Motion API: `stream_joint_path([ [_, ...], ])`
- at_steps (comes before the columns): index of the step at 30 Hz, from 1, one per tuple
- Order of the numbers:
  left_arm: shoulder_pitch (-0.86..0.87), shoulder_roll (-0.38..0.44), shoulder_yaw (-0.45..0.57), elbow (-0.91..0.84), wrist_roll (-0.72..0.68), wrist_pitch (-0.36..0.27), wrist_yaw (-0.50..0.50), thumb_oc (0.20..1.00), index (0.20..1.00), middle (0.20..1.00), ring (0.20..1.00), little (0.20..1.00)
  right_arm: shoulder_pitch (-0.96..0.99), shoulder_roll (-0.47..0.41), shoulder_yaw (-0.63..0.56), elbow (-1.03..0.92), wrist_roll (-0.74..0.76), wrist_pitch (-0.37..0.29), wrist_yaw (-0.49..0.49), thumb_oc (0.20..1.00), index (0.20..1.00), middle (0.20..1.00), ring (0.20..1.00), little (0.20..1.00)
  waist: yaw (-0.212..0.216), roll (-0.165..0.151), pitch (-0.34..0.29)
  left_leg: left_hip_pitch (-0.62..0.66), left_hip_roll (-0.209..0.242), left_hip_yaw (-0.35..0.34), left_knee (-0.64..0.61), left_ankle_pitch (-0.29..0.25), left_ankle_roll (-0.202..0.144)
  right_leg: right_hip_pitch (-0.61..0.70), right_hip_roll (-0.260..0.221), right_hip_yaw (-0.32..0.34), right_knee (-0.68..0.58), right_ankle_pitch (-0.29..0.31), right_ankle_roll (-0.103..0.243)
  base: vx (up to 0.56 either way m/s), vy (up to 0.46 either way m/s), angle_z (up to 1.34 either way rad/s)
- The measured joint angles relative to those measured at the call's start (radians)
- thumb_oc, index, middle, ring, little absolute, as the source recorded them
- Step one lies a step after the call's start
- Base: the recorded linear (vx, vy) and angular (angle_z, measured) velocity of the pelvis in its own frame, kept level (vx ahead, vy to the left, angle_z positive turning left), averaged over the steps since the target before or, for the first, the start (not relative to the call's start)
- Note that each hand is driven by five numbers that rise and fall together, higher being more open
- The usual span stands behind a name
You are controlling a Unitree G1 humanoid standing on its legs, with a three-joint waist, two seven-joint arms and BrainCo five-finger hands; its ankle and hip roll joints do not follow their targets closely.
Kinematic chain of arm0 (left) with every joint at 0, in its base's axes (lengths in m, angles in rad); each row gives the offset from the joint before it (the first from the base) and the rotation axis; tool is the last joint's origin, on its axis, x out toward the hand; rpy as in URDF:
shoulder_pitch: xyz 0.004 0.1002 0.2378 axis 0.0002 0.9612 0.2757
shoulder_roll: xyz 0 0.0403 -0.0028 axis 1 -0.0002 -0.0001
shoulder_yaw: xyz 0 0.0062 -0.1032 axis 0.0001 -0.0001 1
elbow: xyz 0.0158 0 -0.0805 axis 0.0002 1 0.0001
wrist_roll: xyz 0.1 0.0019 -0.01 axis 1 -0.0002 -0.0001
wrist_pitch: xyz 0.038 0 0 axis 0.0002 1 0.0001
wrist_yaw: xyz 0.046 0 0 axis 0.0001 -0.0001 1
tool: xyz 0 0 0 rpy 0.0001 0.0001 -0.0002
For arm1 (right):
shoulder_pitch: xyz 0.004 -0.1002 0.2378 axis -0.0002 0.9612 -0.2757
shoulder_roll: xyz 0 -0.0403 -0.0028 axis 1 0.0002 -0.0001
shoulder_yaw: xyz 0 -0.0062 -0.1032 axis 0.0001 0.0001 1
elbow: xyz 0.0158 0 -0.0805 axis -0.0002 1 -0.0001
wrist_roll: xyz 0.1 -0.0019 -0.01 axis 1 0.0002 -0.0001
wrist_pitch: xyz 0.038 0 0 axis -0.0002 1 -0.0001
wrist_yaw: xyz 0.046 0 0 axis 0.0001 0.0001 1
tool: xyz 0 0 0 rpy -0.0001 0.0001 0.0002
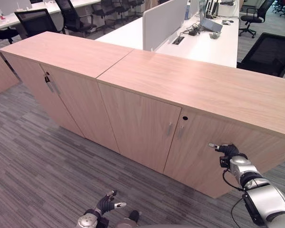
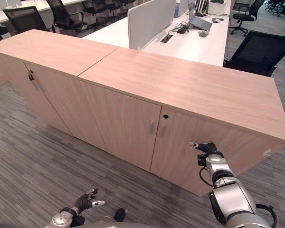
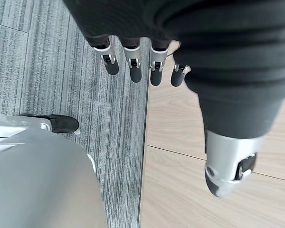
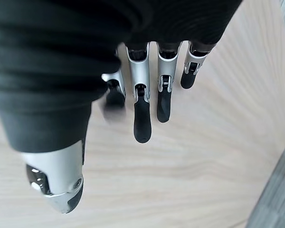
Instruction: Put the empty folder in the office cabinet
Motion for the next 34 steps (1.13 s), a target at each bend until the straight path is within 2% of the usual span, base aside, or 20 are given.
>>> stream_joint_path([
  [2, 0.000, -0.005, 0.014, 0.002, -0.012, 0.000, 0.007, 1.000, 1.000, 1.000, 1.000, 1.000, 0.070, 0.029, -0.031, -0.130, 0.025, -0.021, -0.008, 1.000, 1.000, 1.000, 1.000, 1.000, -0.004, -0.004, -0.002, 0.000, 0.002, 0.005, -0.003, 0.000, 0.000, -0.006, -0.001, 0.007, 0.000, -0.001, -0.001, -0.02, 0.033, -0.05],
  [4, 0.008, -0.014, 0.051, 0.002, -0.015, 0.001, 0.021, 1.000, 1.000, 1.000, 1.000, 1.000, 0.219, 0.098, -0.043, -0.360, 0.039, -0.060, -0.001, 1.000, 1.000, 1.000, 1.000, 1.000, -0.005, -0.008, -0.006, 0.000, 0.001, 0.022, -0.006, -0.001, 0.003, -0.013, -0.004, 0.017, 0.001, -0.001, -0.002, -0.04, 0.053, -0.17],
  [5, 0.006, -0.022, 0.063, 0.003, -0.020, 0.002, 0.026, 1.000, 1.000, 1.000, 1.000, 1.000, 0.284, 0.123, -0.062, -0.440, 0.037, -0.062, -0.003, 1.000, 1.000, 1.000, 1.000, 1.000, -0.017, -0.008, -0.005, 0.001, -0.001, 0.030, -0.005, 0.000, 0.001, -0.023, -0.008, 0.030, 0.002, 0.000, -0.001, -0.04, 0.054, -0.17],
  [7, 0.029, -0.059, 0.137, 0.004, -0.040, 0.002, 0.035, 1.000, 1.000, 1.000, 1.000, 1.000, 0.473, 0.172, -0.093, -0.696, 0.034, -0.110, 0.011, 1.000, 1.000, 1.000, 1.000, 1.000, -0.040, -0.010, -0.006, 0.007, -0.007, 0.044, -0.006, -0.002, 0.004, -0.019, -0.015, 0.032, 0.002, 0.000, -0.003, -0.01, 0.031, -0.21],
  [8, 0.038, -0.062, 0.136, 0.008, -0.046, 0.003, 0.040, 1.000, 1.000, 1.000, 1.000, 1.000, 0.521, 0.176, -0.069, -0.700, 0.025, -0.118, 0.018, 1.000, 1.000, 1.000, 1.000, 1.000, -0.062, -0.012, -0.005, 0.019, -0.009, 0.061, -0.006, -0.007, 0.010, -0.016, -0.015, 0.049, 0.001, 0.001, -0.002, -0.01, 0.040, -0.35],
  [13, 0.051, -0.073, 0.160, 0.008, -0.046, 0.003, 0.037, 1.000, 1.000, 1.000, 1.000, 1.000, 0.782, 0.185, -0.124, -0.690, -0.014, -0.096, 0.041, 1.000, 1.000, 1.000, 1.000, 1.000, -0.151, -0.018, -0.005, 0.057, -0.015, 0.149, -0.008, -0.036, 0.029, -0.029, -0.030, 0.134, 0.001, -0.001, 0.007, -0.02, 0.038, -0.53],
  [17, 0.001, -0.067, 0.171, 0.009, -0.046, 0.000, 0.034, 1.000, 1.000, 1.000, 1.000, 1.000, 0.779, 0.178, -0.110, -0.619, -0.054, -0.077, 0.060, 1.000, 1.000, 1.000, 1.000, 1.000, -0.198, -0.018, -0.005, 0.072, -0.011, 0.225, -0.008, -0.046, 0.036, -0.055, -0.030, 0.207, 0.001, 0.015, 0.019, -0.03, 0.023, -0.56],
  [22, -0.033, -0.067, 0.165, 0.019, -0.046, -0.005, 0.026, 1.000, 1.000, 1.000, 1.000, 1.000, 0.695, 0.190, -0.075, -0.500, -0.093, -0.074, 0.091, 1.000, 1.000, 1.000, 1.000, 1.000, -0.197, -0.020, -0.007, 0.101, -0.010, 0.290, -0.016, -0.068, 0.045, -0.066, -0.030, 0.272, 0.003, 0.021, 0.018, -0.05, 0.018, -0.40],
  [27, -0.060, -0.057, 0.159, 0.019, -0.049, -0.003, 0.026, 1.000, 1.000, 1.000, 1.000, 1.000, 0.614, 0.193, -0.073, -0.445, -0.092, -0.059, 0.091, 1.000, 1.000, 1.000, 1.000, 1.000, -0.196, -0.018, 0.033, 0.091, -0.015, 0.346, -0.007, -0.059, 0.053, -0.148, -0.041, 0.280, 0.102, 0.031, 0.024, -0.09, 0.014, -0.31],
  [28, -0.065, -0.052, 0.162, 0.022, -0.049, -0.003, 0.025, 1.000, 1.000, 1.000, 1.000, 1.000, 0.609, 0.196, -0.070, -0.445, -0.092, -0.057, 0.091, 1.000, 1.000, 1.000, 1.000, 1.000, -0.195, -0.023, 0.037, 0.090, -0.016, 0.354, -0.007, -0.059, 0.057, -0.149, -0.044, 0.273, 0.096, 0.027, 0.028, 0.01, -0.037, -0.27],
  [30, -0.056, -0.036, 0.168, 0.020, -0.051, -0.003, 0.025, 1.000, 1.000, 1.000, 1.000, 1.000, 0.607, 0.207, -0.069, -0.446, -0.092, -0.054, 0.092, 1.000, 1.000, 1.000, 1.000, 1.000, -0.175, -0.021, 0.041, 0.096, -0.005, 0.379, -0.009, -0.067, 0.063, -0.149, -0.066, 0.205, 0.090, 0.019, 0.016, 0.06, -0.060, -0.40],
  [31, -0.052, -0.030, 0.172, 0.026, -0.054, -0.003, 0.024, 1.000, 1.000, 1.000, 1.000, 1.000, 0.608, 0.209, -0.069, -0.445, -0.092, -0.054, 0.092, 1.000, 1.000, 1.000, 1.000, 1.000, -0.168, -0.021, 0.042, 0.096, 0.003, 0.380, -0.016, -0.075, 0.058, -0.148, -0.063, 0.186, 0.093, 0.025, 0.025, 0.09, -0.071, -0.21],
  [33, -0.046, -0.036, 0.175, 0.040, -0.059, -0.002, 0.024, 1.000, 1.000, 1.000, 1.000, 1.000, 0.615, 0.205, -0.069, -0.444, -0.092, -0.052, 0.092, 1.000, 1.000, 1.000, 1.000, 1.000, -0.177, -0.025, 0.036, 0.104, 0.009, 0.361, -0.016, -0.079, 0.051, -0.131, -0.056, 0.178, 0.080, 0.033, 0.022, 0.09, -0.081, 0.14],
  [34, -0.032, -0.043, 0.170, 0.040, -0.060, -0.002, 0.023, 1.000, 1.000, 1.000, 1.000, 1.000, 0.616, 0.201, -0.070, -0.444, -0.092, -0.052, 0.091, 1.000, 1.000, 1.000, 1.000, 1.000, -0.177, -0.015, 0.027, 0.108, 0.018, 0.361, -0.016, -0.082, 0.048, -0.121, -0.046, 0.175, 0.063, 0.033, 0.021, 0.09, -0.079, 0.16],
])
